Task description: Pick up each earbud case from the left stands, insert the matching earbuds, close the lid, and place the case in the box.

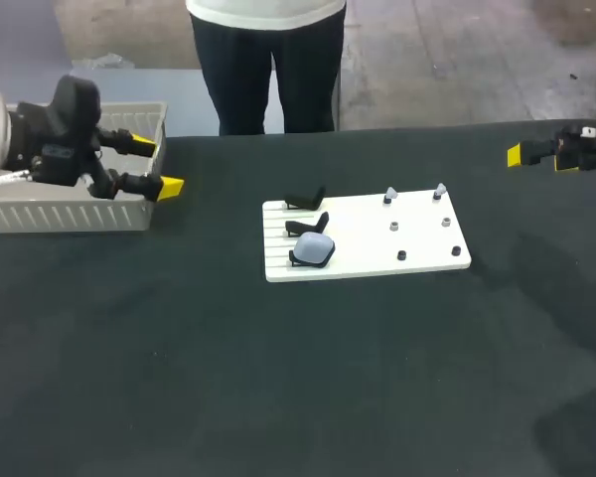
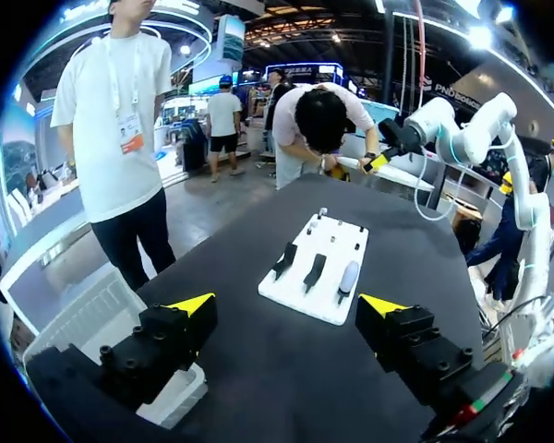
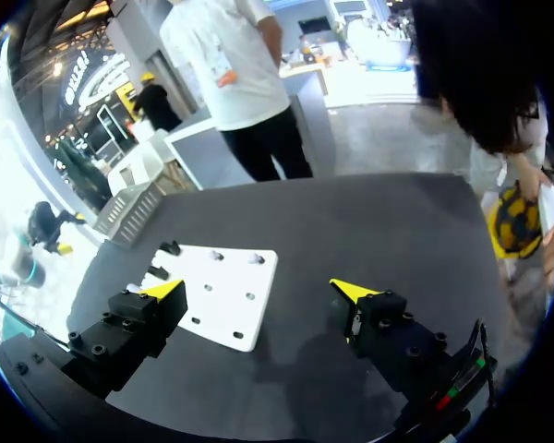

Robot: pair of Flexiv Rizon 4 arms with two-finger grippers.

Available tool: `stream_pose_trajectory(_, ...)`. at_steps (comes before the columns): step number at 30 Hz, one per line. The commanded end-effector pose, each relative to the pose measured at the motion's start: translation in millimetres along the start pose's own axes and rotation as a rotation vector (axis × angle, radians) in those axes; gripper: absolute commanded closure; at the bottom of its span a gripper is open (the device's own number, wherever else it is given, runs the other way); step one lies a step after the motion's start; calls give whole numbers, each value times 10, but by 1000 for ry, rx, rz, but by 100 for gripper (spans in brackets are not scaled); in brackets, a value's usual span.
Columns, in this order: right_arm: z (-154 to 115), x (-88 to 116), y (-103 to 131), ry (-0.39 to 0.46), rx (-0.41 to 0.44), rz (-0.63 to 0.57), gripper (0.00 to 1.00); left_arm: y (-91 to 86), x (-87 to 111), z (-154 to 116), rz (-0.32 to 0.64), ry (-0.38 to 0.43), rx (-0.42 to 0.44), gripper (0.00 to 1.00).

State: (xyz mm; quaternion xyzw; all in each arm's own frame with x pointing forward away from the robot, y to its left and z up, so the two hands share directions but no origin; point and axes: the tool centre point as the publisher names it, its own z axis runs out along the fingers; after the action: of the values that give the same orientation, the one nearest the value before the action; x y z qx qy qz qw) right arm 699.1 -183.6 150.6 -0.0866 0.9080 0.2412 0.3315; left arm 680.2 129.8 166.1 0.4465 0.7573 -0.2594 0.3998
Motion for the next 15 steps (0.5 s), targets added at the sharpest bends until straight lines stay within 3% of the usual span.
stream_pose_trajectory(1,8,-2,-9,1,-3,-1,0,42,36,-40,291,-213,302,0)
stream_pose_trajectory(10,8,-2,-9,1,-3,-1,0,42,36,-40,291,-213,302,0)
stream_pose_trajectory(15,8,-2,-9,1,-3,-1,0,-243,-11,136,227,-145,262,0)
